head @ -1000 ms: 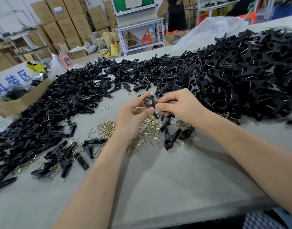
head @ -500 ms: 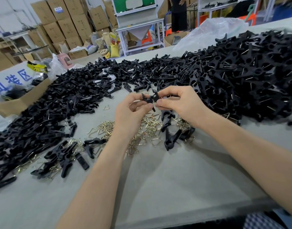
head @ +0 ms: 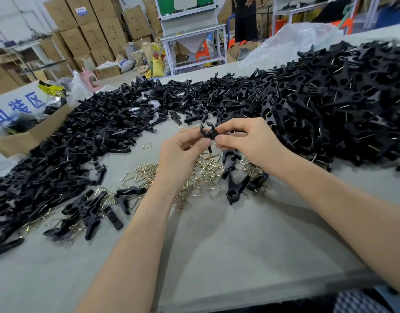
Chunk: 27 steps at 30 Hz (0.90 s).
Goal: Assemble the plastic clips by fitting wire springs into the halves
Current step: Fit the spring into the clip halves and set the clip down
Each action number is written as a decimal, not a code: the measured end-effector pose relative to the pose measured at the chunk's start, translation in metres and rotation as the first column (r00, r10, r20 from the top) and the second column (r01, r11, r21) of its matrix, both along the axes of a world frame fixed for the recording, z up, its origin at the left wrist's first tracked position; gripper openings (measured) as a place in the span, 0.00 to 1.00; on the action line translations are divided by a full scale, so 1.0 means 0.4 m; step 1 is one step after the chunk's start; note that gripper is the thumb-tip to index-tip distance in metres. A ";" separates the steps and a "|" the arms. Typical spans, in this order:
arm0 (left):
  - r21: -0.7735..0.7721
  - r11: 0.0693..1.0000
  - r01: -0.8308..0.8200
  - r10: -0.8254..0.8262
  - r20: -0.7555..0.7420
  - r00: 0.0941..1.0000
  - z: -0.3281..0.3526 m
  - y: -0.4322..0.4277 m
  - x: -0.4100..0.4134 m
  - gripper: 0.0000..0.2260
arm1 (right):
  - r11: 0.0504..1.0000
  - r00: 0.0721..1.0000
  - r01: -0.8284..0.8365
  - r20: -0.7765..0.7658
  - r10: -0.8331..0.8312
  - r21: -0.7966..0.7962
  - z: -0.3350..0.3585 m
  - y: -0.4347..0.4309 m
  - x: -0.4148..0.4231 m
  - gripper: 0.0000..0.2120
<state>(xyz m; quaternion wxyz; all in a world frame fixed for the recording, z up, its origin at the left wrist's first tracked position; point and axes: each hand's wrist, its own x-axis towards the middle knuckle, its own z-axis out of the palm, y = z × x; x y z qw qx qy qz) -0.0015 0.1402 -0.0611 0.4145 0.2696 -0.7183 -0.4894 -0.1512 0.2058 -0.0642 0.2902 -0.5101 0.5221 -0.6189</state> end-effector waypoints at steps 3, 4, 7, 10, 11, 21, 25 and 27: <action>0.017 1.000 0.007 -0.007 0.002 1.000 -0.001 -0.001 0.001 0.10 | 0.999 0.999 -0.029 0.020 0.029 0.017 -0.001 0.000 -0.002 0.10; 0.019 1.000 0.006 -0.006 0.006 1.000 -0.002 -0.002 0.002 0.10 | 0.999 0.998 -0.046 0.034 0.045 0.026 -0.001 0.000 -0.004 0.10; 0.025 1.000 0.012 -0.013 0.024 1.000 -0.007 -0.003 0.001 0.10 | 0.996 0.995 -0.069 0.076 0.065 0.049 0.000 0.001 -0.005 0.09; 0.046 0.999 0.006 -0.007 0.019 1.000 -0.009 -0.005 0.000 0.09 | 0.998 0.993 -0.042 0.116 0.036 0.049 -0.001 -0.001 -0.001 0.07; 0.053 0.999 0.003 -0.004 0.014 1.000 -0.009 -0.006 0.000 0.09 | 0.999 0.992 -0.026 0.124 0.020 0.044 0.000 -0.001 -0.002 0.07; 0.026 0.997 0.068 -0.069 0.018 0.997 -0.012 -0.010 0.001 0.11 | 0.997 0.997 -0.028 0.069 0.023 0.067 -0.010 -0.003 -0.001 0.06; 0.037 0.997 0.063 -0.064 0.023 0.998 -0.020 -0.017 0.003 0.11 | 0.997 0.997 -0.043 0.073 0.038 0.065 -0.009 -0.001 -0.004 0.06; 0.054 0.996 0.066 -0.067 0.024 0.997 -0.024 -0.023 0.004 0.10 | 0.996 0.996 -0.057 0.068 0.052 0.066 -0.007 -0.001 -0.007 0.06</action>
